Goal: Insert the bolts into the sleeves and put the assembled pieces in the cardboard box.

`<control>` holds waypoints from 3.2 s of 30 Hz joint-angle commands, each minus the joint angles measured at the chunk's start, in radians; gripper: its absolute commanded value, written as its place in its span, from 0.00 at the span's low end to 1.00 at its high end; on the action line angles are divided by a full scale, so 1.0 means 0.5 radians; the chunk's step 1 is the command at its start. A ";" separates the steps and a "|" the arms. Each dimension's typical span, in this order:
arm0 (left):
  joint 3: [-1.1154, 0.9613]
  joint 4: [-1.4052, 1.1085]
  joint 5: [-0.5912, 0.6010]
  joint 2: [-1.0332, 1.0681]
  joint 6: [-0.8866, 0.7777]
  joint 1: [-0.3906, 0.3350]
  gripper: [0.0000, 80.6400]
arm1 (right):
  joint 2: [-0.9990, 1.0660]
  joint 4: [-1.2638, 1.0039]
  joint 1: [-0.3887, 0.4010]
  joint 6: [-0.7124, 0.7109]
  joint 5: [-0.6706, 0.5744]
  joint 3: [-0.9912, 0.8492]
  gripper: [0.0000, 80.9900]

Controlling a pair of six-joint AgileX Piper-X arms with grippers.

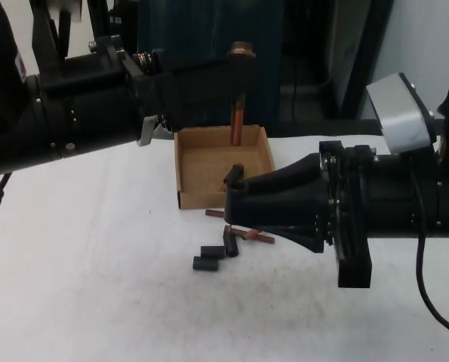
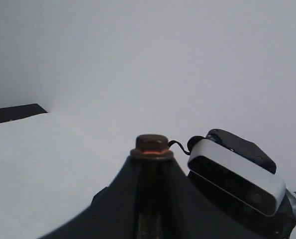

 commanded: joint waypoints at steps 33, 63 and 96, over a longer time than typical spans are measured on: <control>-0.003 -0.094 -0.039 -0.022 0.573 -0.111 0.01 | -0.005 -0.104 -0.023 0.321 0.172 -0.066 0.00; -0.003 0.095 -0.084 -0.022 0.629 -0.111 0.01 | -0.005 -0.270 -0.045 0.491 0.126 -0.066 0.00; 0.002 0.237 0.001 -0.022 0.629 -0.111 0.45 | -0.005 -0.270 -0.044 0.491 0.096 -0.066 0.00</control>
